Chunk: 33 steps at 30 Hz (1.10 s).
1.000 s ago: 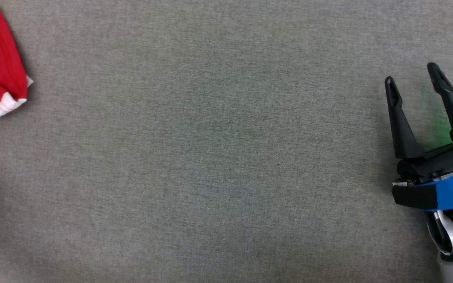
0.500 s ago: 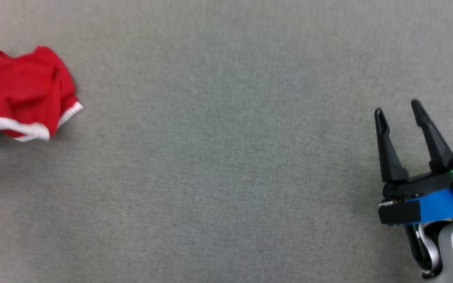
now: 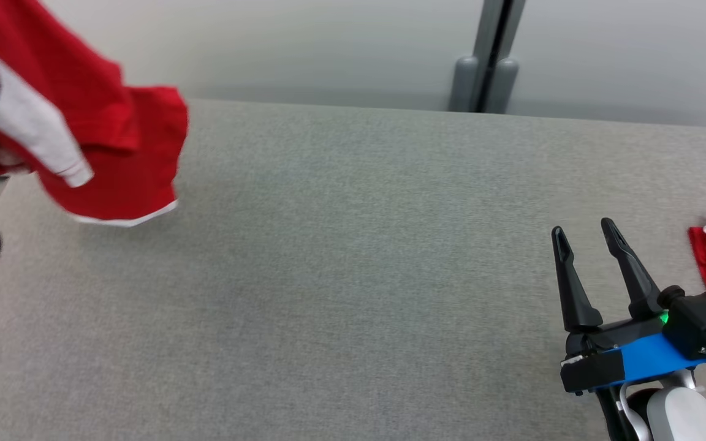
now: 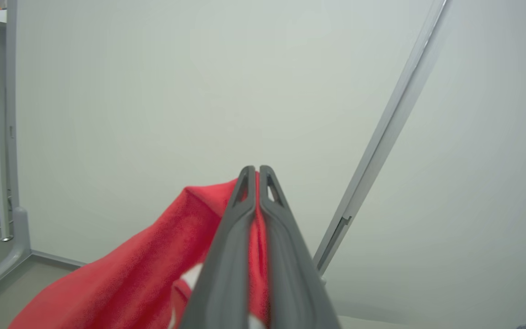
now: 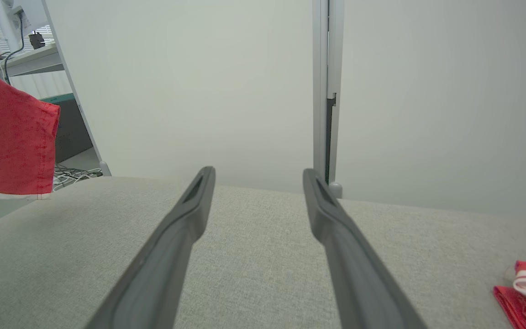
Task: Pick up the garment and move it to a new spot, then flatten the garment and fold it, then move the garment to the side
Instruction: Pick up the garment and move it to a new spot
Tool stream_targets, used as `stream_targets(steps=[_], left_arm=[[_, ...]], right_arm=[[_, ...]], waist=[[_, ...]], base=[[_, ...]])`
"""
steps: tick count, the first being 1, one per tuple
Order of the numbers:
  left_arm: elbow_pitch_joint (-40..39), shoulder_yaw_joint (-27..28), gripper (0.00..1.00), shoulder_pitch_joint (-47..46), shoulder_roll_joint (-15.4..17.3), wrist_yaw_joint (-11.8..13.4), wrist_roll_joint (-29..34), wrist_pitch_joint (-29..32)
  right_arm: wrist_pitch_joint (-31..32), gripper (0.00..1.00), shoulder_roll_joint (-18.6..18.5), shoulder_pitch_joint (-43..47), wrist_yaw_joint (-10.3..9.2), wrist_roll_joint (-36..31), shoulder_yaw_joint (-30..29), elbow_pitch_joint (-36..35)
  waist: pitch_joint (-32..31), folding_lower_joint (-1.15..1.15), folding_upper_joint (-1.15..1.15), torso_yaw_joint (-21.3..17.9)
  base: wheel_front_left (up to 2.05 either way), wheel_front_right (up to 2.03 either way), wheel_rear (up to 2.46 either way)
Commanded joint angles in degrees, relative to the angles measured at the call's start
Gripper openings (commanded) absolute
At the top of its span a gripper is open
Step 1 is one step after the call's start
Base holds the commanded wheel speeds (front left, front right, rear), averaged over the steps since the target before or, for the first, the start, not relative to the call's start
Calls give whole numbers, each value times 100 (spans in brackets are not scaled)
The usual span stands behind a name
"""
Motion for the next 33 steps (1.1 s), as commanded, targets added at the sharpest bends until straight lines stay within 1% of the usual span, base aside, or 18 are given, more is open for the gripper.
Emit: stream_targets(steps=[1, 6, 8, 11, 15, 17, 20, 23, 24, 25, 26, 29, 33], left_arm=[[-160, -97, 0, -101, -79, -37, -56, 73], [-870, -568, 0, -302, -516, -52, -228, 308], [-992, -788, 0, -340, -728, -81, -261, 287], [-961, -1134, 0, -183, -1049, -133, -260, 217], [-606, -1592, 0, 109, -1436, -225, -157, -28], [-332, -1734, 0, 301, -1569, -256, -135, -250], [171, -1932, 0, 636, -1694, -292, 24, -706], [799, -2212, 0, 958, -1766, -275, 339, -1219], [1017, -2323, 25, 1044, -1783, -267, 456, -1383], [1243, -2443, 47, 1121, -1798, -266, 556, -1515], [1452, -2538, 100, 1170, -1807, -271, 666, -1661], [2014, -2823, 100, 1296, -1829, -271, 938, -2051], [2355, -3024, 100, 1385, -1859, -358, 1025, -2525]], right_arm=[[-46, 100, 14, 55, 1, 43, -8, 23], [-44, 100, 67, 91, 1, 59, -20, 15], [-40, 100, 80, 68, 1, 72, -22, 15], [-27, 100, 98, -15, 1, 86, 40, 21], [-25, 100, 127, -126, 1, 91, 111, 12], [-39, 100, 143, -163, 1, 111, 173, 38], [-59, 100, 169, -263, 1, 147, 287, 90], [-103, 100, 185, -332, 1, 184, 321, 144], [-112, 100, 186, -361, 1, 186, 310, 160], [-115, 100, 188, -376, 1, 180, 303, 171], [-123, 100, 183, -379, 1, 175, 292, 184], [-136, 100, 159, -389, 1, 172, 256, 216], [-121, 100, 148, -319, 1, 103, 158, 184]], waist=[[-185, 2, 0, -196], [-192, 2, 0, -407], [-157, 2, 0, -501], [-108, 2, 0, -677], [-3, 2, 0, -907], [64, 2, 0, -1044], [180, 2, 0, -1231], [277, 2, 0, -1337], [302, 2, 0, -1355], [319, 2, 0, -1368], [331, 2, 0, -1372], [337, 2, 0, -1356], [259, 2, 0, -1222]], base=[[0, 0, 0], [0, 0, 0], [0, 0, 0], [0, 0, 0], [0, 0, 0], [0, 0, 0], [0, 0, 0], [0, 0, 0], [0, 0, 0], [0, 0, 0], [0, 0, 0], [0, 0, 0], [0, 0, 0]])
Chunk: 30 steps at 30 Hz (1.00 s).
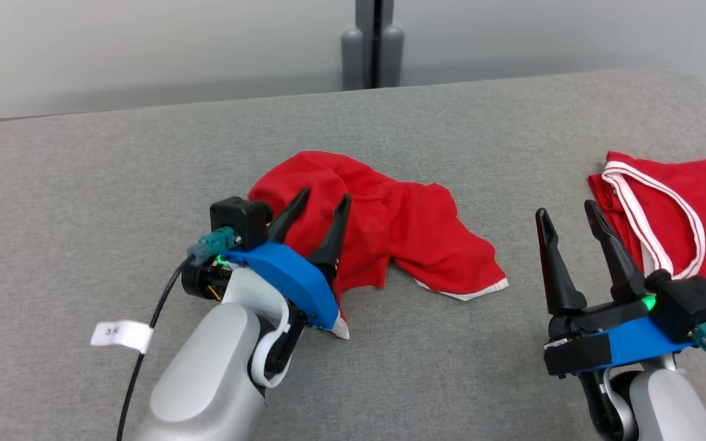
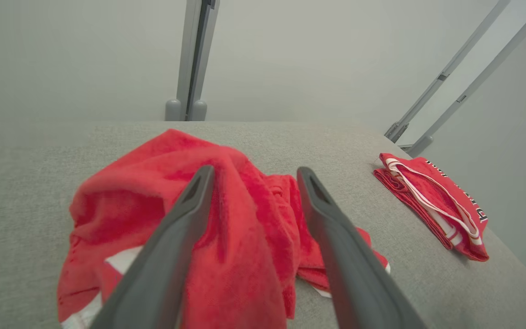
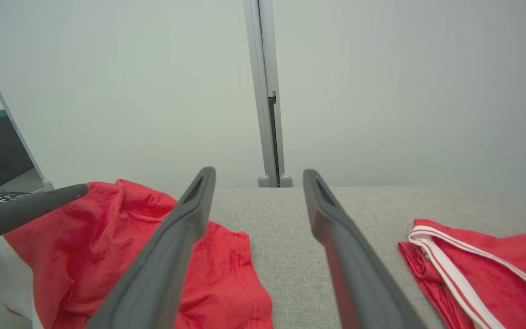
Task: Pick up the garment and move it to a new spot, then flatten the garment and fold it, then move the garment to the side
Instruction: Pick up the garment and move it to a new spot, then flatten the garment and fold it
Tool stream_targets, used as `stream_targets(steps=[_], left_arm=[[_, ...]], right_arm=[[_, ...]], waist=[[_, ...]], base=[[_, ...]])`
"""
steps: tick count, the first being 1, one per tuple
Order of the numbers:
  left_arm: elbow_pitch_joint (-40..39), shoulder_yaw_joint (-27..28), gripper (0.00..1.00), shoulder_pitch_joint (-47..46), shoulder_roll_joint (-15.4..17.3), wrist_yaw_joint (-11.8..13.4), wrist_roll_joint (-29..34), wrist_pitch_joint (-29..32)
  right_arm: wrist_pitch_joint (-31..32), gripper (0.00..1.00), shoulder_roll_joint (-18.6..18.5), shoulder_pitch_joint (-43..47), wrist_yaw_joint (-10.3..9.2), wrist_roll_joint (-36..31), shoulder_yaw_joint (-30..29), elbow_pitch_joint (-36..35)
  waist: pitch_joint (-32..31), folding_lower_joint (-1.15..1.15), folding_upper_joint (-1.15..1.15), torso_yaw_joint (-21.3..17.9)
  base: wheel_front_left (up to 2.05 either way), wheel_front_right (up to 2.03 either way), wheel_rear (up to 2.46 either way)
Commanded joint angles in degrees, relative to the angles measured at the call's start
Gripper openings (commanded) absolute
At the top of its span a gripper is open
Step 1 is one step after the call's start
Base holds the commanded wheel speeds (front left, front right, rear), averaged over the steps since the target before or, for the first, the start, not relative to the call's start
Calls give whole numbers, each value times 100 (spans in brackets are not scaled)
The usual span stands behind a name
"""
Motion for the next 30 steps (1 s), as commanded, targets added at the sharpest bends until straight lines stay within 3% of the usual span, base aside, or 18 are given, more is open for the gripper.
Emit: stream_targets(steps=[1, 6, 13, 22, 30], left_arm=[[15, -28, 100, 44, -2, -50, 39, -198], [-158, 65, 100, 309, 184, -107, 74, -880], [-620, 518, 100, 1060, 682, 285, 226, -1596], [-1257, 1209, 100, 1990, 1189, 540, 516, -1738], [-1242, 1569, 100, 2464, 1294, 554, 635, -1744]], right_arm=[[-5, 100, -38, 49, 3, -39, -42, -14], [42, 100, -44, 192, 2, -56, -142, -62], [144, 100, -19, 467, 3, -64, -210, -138], [303, 100, -67, 733, 3, -9, -295, -263], [390, 100, -4, 912, 2, 11, -378, -116]], waist=[[-47, -1, 0, 75], [-259, -1, 0, 284], [-554, -1, 0, 428], [-793, -1, 0, 431], [-953, -1, 0, 392]], base=[[0, 0, 0], [0, 0, 0], [0, 0, 0], [0, 0, 0], [0, 0, 0]])
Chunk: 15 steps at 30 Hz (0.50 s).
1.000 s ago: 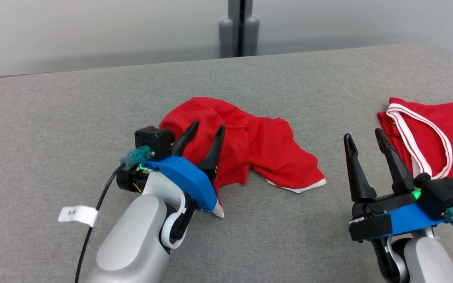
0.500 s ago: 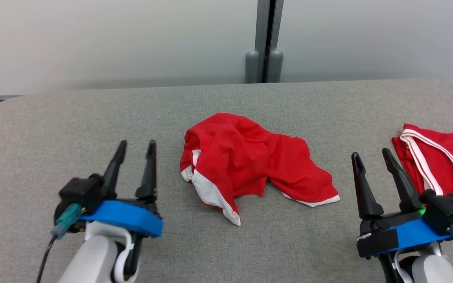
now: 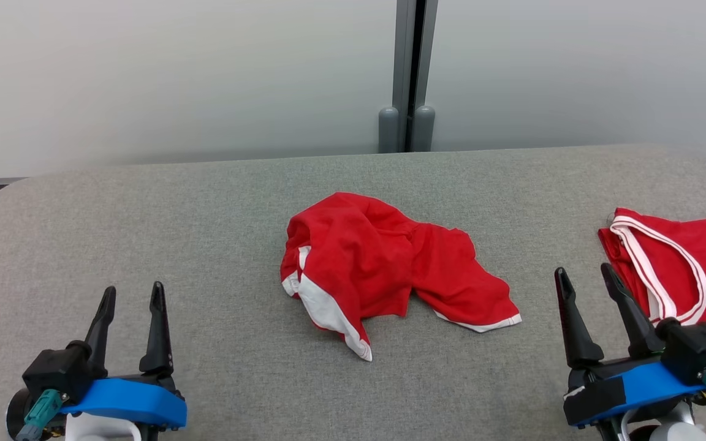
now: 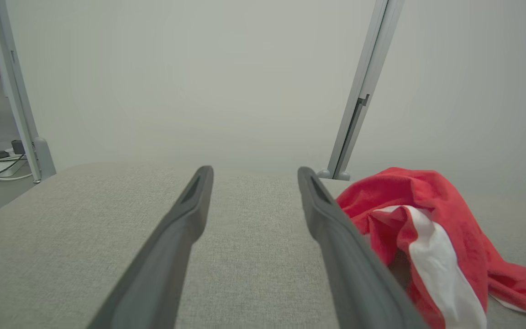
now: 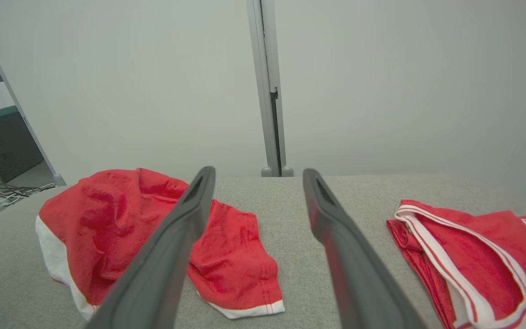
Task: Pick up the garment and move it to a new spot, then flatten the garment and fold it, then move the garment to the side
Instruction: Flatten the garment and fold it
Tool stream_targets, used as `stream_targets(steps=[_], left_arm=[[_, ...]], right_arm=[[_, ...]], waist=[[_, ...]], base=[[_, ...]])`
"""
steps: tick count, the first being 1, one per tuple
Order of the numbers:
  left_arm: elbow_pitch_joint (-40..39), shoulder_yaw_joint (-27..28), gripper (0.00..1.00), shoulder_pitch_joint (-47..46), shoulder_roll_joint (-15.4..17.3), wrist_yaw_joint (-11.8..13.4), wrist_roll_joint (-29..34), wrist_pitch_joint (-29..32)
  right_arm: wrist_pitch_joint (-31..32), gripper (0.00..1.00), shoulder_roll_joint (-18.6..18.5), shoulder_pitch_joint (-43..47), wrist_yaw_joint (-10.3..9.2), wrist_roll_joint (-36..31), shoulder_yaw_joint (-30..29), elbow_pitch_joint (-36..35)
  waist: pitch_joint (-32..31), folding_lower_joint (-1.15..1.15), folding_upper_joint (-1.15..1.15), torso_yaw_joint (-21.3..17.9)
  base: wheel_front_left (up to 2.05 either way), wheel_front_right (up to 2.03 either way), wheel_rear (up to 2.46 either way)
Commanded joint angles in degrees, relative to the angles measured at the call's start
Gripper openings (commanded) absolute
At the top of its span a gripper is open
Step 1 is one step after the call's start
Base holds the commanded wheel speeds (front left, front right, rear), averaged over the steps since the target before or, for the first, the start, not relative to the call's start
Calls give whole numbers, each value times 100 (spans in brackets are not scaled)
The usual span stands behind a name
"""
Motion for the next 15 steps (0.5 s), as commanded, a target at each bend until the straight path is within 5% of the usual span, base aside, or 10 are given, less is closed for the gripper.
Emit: stream_targets(steps=[1, 15], left_arm=[[12, 32, 100, 15, 27, 21, 27, -24], [153, 129, 100, -25, -32, -59, 103, -25]], right_arm=[[4, 100, 7, 100, 3, -3, -11, 17], [144, 100, 107, 259, 2, -5, -166, 435]], waist=[[-14, 1, 0, -7], [19, 1, 0, -12]], base=[[0, 0, 0], [0, 0, 0]])
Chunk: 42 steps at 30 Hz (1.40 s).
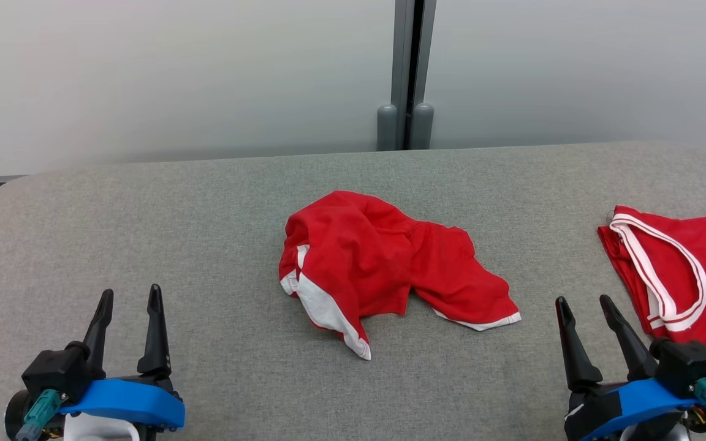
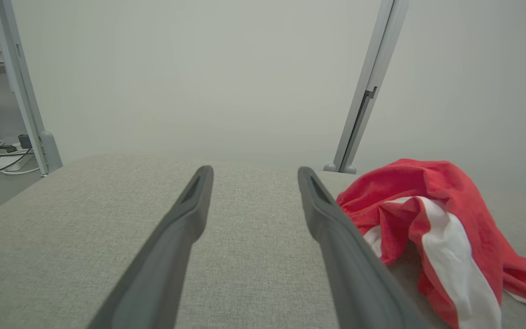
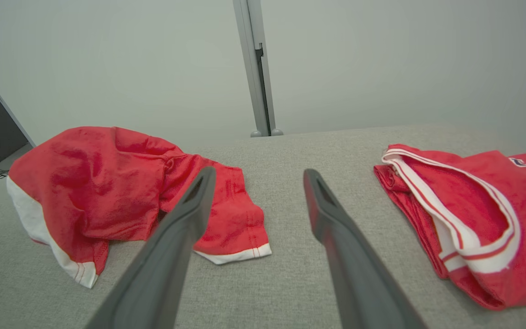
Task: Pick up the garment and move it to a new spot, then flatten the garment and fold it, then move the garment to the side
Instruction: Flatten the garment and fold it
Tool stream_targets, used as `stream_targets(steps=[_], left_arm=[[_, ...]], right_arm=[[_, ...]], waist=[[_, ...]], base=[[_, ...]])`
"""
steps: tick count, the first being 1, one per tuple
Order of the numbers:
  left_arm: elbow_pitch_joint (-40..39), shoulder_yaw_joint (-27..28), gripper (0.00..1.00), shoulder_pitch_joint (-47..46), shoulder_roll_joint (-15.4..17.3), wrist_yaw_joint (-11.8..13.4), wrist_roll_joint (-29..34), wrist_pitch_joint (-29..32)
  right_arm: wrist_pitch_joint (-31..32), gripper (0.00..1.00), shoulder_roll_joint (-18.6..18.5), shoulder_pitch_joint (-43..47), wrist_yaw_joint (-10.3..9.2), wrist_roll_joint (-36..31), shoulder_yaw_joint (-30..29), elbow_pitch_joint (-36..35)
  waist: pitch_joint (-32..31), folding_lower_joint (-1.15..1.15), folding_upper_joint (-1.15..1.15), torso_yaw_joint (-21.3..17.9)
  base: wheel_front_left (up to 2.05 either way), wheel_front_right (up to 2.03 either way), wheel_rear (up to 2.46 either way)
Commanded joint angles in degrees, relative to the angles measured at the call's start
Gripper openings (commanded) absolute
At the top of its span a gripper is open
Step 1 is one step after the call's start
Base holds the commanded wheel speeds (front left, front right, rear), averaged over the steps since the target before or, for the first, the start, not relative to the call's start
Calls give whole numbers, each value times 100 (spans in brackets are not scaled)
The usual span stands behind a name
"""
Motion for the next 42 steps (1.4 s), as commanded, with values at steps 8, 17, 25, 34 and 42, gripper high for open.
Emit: stream_targets(steps=[8, 17, 25, 34, 42], left_arm=[[-16, 2, 100, -127, -36, -47, 49, -26], [-89, -7, 100, -125, -56, -8, 30, -26], [-273, -61, 100, -189, -100, 40, 32, -7], [-359, -294, 100, -546, -247, -61, 104, 11], [-202, -388, 100, -745, -317, -158, 129, -6]], right_arm=[[10, 100, 37, -25, 3, -28, 7, 46], [1, 100, 43, -199, 3, -29, 228, -3], [651, 100, 31, -790, 2, 53, 1919, 454], [835, 100, 40, -1938, 3, 235, 2791, 1950], [523, 0, 32, -2476, 2, 366, 2986, 2851]], waist=[[67, 0, 0, 28], [137, 0, 0, 60], [337, 0, 0, 222], [807, 0, 0, 792], [983, 0, 0, 1084]], base=[[0, 0, 0], [0, 0, 0], [0, 0, 0], [0, 0, 0], [0, 0, 0]])
